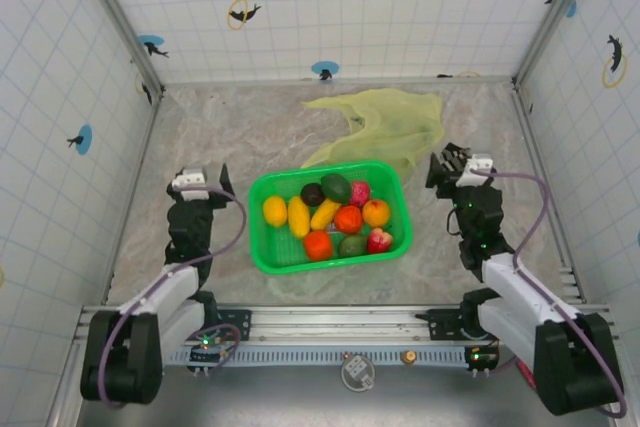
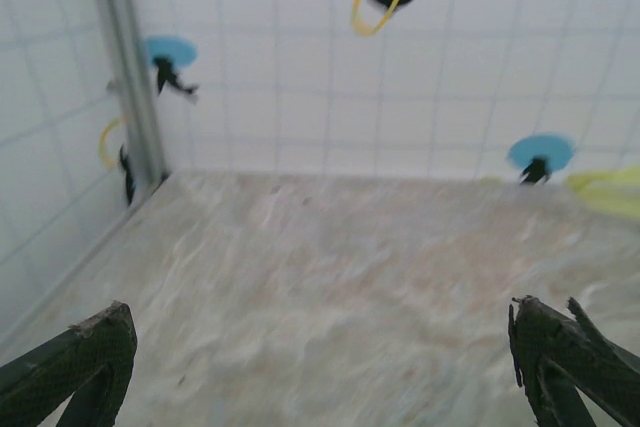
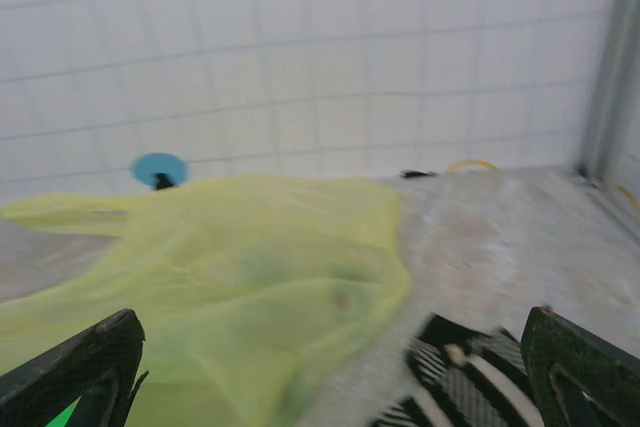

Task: Place the fake fruits into the plastic bag and tie a complex knot

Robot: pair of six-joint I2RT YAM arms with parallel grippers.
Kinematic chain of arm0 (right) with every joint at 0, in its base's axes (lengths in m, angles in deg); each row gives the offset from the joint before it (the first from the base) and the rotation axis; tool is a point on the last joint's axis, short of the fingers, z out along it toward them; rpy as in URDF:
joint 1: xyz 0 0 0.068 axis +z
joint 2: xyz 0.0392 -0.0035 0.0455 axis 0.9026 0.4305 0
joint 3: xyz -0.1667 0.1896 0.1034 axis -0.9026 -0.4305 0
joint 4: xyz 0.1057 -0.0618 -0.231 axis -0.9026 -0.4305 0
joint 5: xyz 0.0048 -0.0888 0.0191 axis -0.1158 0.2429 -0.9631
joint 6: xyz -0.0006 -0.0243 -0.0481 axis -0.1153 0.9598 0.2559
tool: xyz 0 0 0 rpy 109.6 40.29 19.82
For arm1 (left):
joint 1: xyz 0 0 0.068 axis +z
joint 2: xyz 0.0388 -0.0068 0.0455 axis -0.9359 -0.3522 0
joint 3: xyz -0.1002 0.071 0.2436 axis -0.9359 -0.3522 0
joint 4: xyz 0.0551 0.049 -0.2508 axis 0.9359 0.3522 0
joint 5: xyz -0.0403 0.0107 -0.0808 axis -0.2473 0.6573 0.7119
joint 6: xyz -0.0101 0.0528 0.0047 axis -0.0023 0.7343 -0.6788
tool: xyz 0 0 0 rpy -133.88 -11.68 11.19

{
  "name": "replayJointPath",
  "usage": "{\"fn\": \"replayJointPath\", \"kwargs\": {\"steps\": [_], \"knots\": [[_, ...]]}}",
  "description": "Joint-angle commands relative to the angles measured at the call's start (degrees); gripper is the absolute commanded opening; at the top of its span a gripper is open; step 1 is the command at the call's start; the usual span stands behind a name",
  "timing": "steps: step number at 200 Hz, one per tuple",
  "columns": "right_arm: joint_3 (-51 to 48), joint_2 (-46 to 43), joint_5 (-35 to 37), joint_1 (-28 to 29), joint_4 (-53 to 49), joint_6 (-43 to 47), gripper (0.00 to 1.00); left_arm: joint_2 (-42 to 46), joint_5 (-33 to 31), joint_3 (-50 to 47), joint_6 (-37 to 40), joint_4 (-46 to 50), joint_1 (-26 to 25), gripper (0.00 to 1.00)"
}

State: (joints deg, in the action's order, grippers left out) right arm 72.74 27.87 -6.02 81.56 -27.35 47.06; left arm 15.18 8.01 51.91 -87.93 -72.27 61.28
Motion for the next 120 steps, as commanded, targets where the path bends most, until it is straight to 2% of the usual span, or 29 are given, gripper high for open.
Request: {"fn": "replayJointPath", "kwargs": {"steps": [1,20,26,42,49,55,65,74,92,103,120], "knots": [[8.73,-3.69,2.64,9.24,-11.47,1.48,1.0,6.3,-3.99,10.95,-1.59,15.21,-8.88,0.98],[19.97,-4.38,15.29,19.19,-27.46,-5.54,1.0,9.78,-1.39,21.08,-12.21,32.1,-15.58,0.98],[23.88,-4.28,16.71,20.96,-34.51,-8.8,1.0,10.3,-0.56,23.14,-16.1,37.04,-18.28,0.98],[30.98,-5.32,9.67,21.04,-49.04,-16.1,1.0,10.34,3.47,28.81,-25.18,48.61,-20.64,0.98],[30.35,-7.06,8.01,20.55,-48.88,-18.53,1.0,9.73,3.87,32.93,-29.59,57.11,-20.69,0.98],[28.63,-8.67,1.75,19.45,-45.77,-17.63,1.0,9.02,2.41,37.42,-32.82,67.06,-20.61,0.98],[27.62,-9.97,-8.07,17.01,-43.32,-16.93,1.0,8.64,-1.39,41.01,-35.2,74.81,-20.64,0.98],[31.33,-7.34,-9.16,15.73,-47.62,-18.25,1.0,9.36,-4.39,41.18,-37.57,77.59,-20.66,0.98],[38.87,-0.81,-4.84,15.59,-59.94,-19.04,1.0,12.15,-7.27,39.37,-43.66,80.99,-20.7,0.98],[38.53,0.37,-3.79,15.57,-60.89,-20.35,1.0,14.43,-5.4,36.41,-44.22,79.28,-20.68,0.98],[41.0,3.96,-4.2,15.2,-65.33,-23.38,0.9,16.46,-1.91,33.0,-42.23,76.67,-20.72,0.98]]}}
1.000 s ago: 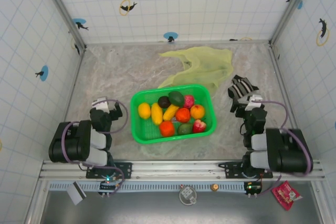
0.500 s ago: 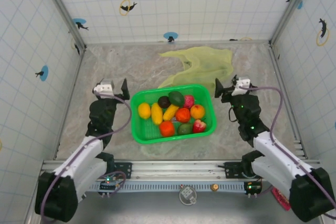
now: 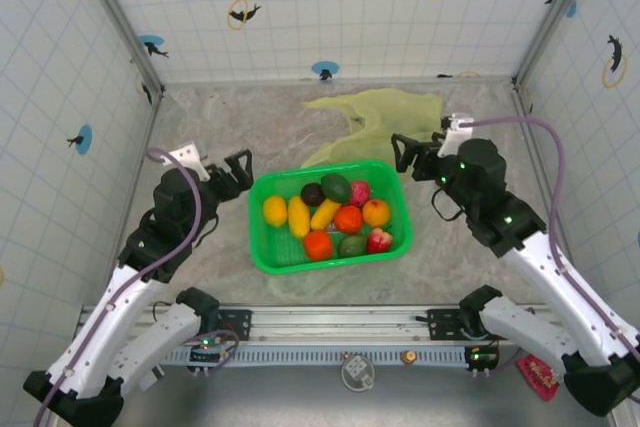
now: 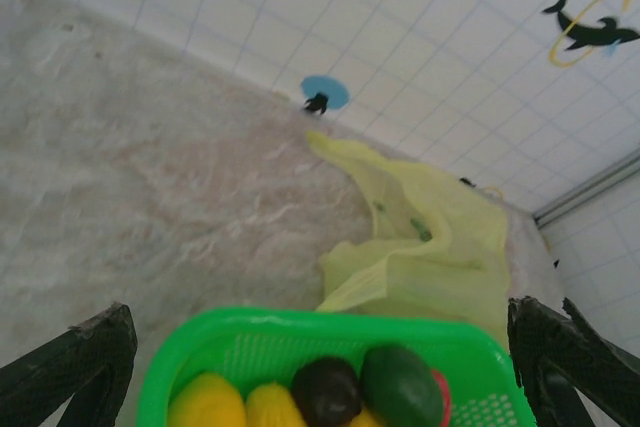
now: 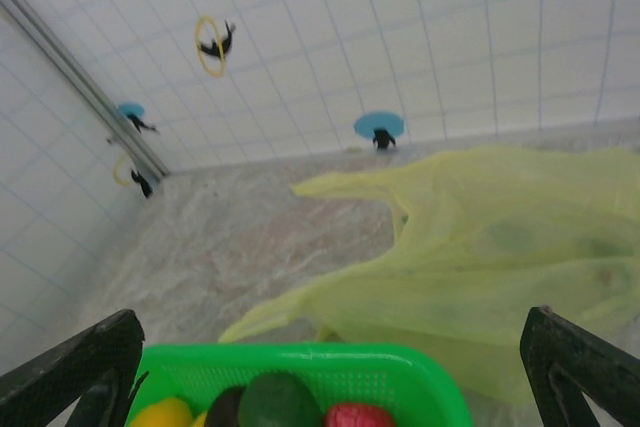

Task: Place the fake fruits into the plastic bag and tie a complex knot

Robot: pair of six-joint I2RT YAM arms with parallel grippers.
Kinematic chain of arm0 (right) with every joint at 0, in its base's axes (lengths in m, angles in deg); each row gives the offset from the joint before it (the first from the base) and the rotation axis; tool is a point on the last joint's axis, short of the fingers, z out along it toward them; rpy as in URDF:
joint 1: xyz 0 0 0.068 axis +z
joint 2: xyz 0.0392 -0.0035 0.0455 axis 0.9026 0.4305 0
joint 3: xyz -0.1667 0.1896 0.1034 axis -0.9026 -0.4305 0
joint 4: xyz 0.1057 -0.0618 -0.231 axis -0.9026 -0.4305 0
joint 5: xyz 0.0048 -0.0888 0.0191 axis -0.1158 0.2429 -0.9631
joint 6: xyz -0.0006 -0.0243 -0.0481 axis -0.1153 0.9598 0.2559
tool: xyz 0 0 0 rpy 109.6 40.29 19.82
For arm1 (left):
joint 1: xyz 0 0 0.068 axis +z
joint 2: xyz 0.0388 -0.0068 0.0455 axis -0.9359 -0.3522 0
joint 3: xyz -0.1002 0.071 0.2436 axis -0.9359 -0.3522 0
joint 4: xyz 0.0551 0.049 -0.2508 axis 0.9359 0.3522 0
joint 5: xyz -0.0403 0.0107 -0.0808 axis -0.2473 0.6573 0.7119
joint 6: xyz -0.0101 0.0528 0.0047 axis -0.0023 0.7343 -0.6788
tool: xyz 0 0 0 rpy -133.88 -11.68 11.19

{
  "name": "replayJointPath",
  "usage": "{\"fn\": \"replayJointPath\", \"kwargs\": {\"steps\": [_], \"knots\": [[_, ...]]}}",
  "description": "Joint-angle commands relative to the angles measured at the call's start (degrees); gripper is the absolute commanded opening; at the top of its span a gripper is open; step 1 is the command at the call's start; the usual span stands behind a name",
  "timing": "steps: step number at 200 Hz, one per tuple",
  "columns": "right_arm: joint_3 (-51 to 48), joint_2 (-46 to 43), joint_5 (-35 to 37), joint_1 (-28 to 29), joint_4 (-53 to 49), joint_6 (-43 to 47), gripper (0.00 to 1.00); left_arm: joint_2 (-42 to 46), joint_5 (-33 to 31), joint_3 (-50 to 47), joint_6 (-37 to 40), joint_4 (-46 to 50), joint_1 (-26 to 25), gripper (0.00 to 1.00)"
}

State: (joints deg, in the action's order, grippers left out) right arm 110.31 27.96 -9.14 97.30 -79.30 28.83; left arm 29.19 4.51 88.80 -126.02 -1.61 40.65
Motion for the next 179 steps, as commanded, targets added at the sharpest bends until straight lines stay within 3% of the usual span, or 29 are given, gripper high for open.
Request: {"fn": "replayJointPath", "kwargs": {"steps": [1,31,67,84,117,145,157,179], "knots": [[3.72,4.02,-1.02,-0.54,-13.73,-5.42,0.9,2.46,1.79,-3.98,-4.07,5.99,-0.05,0.98],[5.6,9.98,-1.11,2.22,-16.51,-14.35,0.75,1.27,4.83,-5.0,1.16,7.95,-0.04,0.98],[10.47,19.11,4.75,4.53,-17.52,-20.55,0.66,2.15,7.4,-7.1,5.95,6.04,-0.03,0.98],[16.02,26.23,6.15,4.34,-17.99,-23.82,0.6,3.48,9.05,-8.41,8.35,4.85,-0.04,0.98],[33.84,43.18,12.45,4.51,-25.7,-28.75,0.55,4.69,5.24,-9.87,12.24,5.28,-0.06,0.98],[50.93,58.5,17.01,3.96,-35.52,-32.08,0.59,6.64,0.86,-12.65,13.59,3.43,-0.22,0.98],[57.02,64.13,16.7,3.36,-38.17,-32.91,0.66,7.5,0.26,-13.75,13.44,2.38,-0.2,0.97],[64.6,71.8,13.99,2.15,-38.19,-32.33,0.7,8.62,-1.69,-15.02,12.95,1.85,-0.19,0.97]]}}
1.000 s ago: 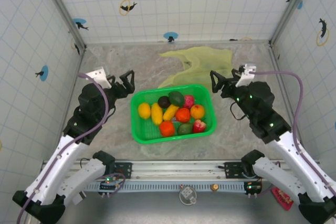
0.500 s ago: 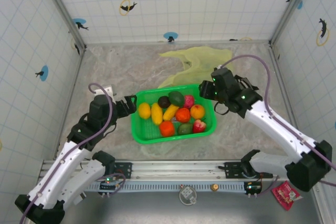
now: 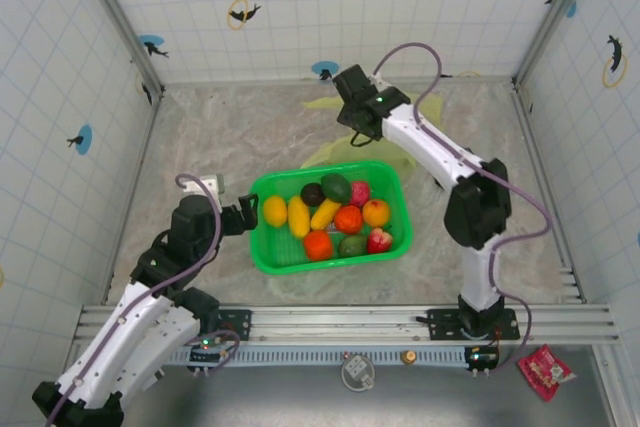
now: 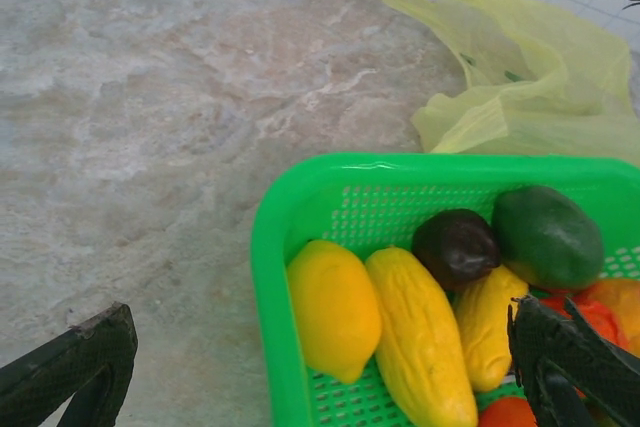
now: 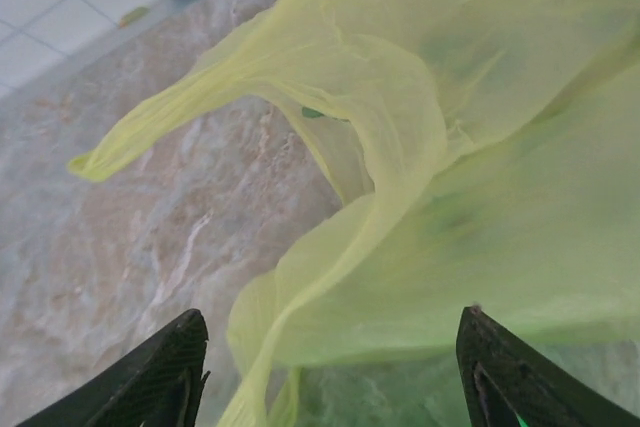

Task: Place the fake fruits into the plastic bag and tie a complex knot

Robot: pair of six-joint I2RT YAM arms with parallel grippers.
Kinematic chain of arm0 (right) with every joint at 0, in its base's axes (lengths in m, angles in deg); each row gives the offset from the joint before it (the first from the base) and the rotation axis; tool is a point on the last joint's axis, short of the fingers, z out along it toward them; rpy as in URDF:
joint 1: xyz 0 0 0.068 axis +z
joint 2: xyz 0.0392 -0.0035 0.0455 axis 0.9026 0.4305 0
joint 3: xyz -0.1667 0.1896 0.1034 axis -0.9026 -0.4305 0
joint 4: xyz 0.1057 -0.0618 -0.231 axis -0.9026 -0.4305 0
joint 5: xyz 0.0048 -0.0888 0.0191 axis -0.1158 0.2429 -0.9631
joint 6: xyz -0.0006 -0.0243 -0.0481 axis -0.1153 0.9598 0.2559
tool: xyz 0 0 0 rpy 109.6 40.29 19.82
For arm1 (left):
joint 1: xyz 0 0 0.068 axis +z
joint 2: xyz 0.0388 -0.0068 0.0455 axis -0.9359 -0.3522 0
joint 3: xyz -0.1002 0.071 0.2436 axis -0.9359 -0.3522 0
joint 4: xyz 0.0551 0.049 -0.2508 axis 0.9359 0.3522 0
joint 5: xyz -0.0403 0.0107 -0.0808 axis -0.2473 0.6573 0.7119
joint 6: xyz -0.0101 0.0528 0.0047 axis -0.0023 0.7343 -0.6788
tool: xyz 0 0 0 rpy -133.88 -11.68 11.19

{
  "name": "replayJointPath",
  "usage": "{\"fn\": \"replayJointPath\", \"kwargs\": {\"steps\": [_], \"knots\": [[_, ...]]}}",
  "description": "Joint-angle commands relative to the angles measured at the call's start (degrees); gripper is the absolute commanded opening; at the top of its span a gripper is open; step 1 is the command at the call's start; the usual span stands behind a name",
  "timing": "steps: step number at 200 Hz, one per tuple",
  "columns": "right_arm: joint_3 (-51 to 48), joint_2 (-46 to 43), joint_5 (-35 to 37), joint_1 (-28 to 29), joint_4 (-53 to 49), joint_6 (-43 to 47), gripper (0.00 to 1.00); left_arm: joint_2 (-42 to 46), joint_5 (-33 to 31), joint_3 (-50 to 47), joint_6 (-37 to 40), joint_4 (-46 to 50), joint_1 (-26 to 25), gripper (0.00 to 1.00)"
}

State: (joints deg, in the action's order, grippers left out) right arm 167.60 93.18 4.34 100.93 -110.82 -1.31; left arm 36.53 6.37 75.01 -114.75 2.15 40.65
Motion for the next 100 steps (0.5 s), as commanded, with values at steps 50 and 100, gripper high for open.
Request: {"fn": "replayJointPath", "kwargs": {"steps": [50,100], "knots": [[12.31,17.48,-1.57,-4.98,-3.62,-1.42,0.66,-1.74,-4.07,-1.57,1.36,-1.68,-1.06,0.96],[13.15,21.61,-4.42,-7.85,4.26,6.34,0.21,-4.37,-5.42,-1.58,1.3,-1.25,-1.1,0.95]]}}
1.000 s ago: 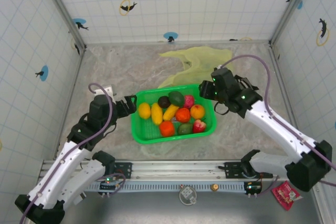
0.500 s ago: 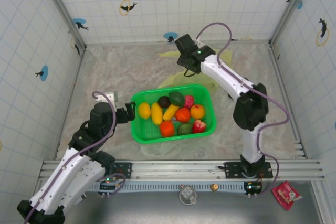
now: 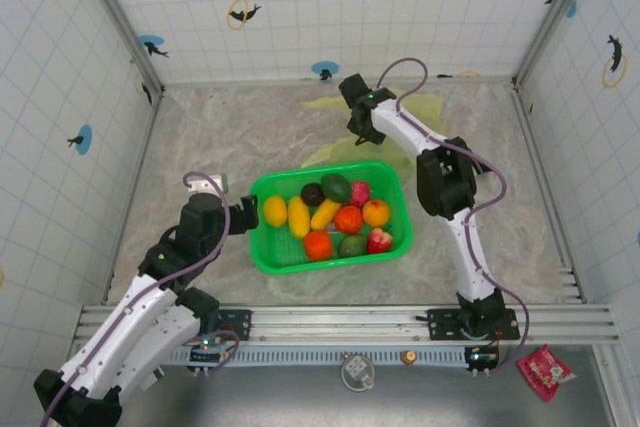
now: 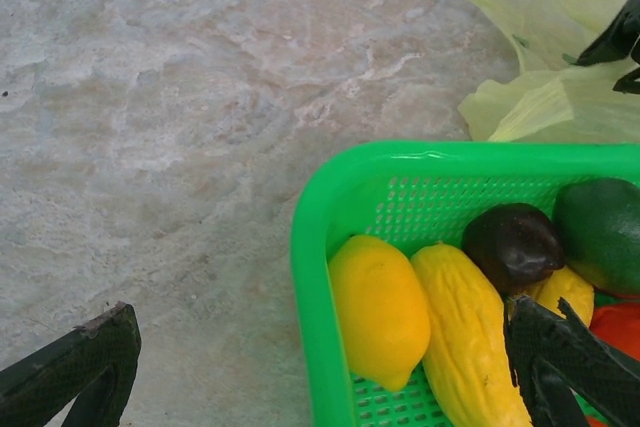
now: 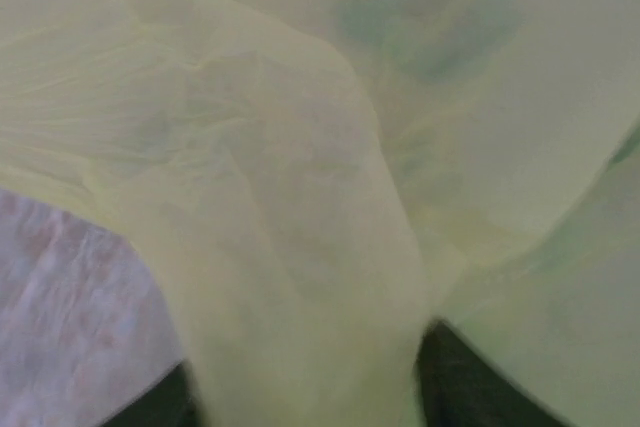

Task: Place the fake fruits into the plastic bag and tie a complex knot

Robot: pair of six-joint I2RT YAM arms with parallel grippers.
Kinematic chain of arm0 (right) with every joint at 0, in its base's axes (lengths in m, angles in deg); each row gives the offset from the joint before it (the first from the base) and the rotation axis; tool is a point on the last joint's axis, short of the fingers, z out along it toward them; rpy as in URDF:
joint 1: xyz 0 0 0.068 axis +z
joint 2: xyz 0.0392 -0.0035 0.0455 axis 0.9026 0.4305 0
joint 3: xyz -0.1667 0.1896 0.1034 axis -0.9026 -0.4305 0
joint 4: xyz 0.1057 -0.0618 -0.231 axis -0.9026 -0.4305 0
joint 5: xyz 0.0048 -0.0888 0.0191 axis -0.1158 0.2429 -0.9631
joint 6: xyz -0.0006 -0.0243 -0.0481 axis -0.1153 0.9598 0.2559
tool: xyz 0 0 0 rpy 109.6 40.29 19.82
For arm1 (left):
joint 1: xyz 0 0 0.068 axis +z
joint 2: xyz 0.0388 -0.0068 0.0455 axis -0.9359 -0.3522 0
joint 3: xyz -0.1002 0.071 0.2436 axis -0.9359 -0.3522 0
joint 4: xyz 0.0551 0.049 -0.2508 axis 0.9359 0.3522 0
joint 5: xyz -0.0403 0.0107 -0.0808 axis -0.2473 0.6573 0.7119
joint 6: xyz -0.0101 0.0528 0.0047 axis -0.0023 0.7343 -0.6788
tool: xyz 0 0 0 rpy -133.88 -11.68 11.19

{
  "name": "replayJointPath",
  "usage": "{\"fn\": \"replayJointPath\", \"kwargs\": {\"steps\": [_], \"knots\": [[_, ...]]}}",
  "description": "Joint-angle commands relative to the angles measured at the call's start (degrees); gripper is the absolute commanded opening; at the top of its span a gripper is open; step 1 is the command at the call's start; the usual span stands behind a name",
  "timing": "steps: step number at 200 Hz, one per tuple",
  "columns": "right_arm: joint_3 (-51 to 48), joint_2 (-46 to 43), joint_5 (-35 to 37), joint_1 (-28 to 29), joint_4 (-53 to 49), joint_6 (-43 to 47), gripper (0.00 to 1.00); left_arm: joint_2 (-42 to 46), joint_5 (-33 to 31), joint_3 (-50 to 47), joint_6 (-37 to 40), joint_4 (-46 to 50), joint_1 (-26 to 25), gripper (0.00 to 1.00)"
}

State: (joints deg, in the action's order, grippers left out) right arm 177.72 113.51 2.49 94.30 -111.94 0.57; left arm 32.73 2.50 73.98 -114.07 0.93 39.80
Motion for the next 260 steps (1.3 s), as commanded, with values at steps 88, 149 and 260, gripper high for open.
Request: {"fn": "replayJointPath", "kwargs": {"steps": [88,149,260], "knots": [[3.02,-8.76,-15.44,-2.46,23.28,38.69,0.0,-6.34,-8.29,3.17,1.21,-2.3,-0.15,0.94],[5.15,-12.82,-24.04,0.63,24.17,60.5,0.0,-16.67,-8.43,11.29,14.0,-18.95,-0.42,0.91],[4.94,-12.71,-41.46,-2.58,22.43,66.18,0.0,-22.12,20.71,5.84,31.58,-42.61,-0.4,0.87]]}}
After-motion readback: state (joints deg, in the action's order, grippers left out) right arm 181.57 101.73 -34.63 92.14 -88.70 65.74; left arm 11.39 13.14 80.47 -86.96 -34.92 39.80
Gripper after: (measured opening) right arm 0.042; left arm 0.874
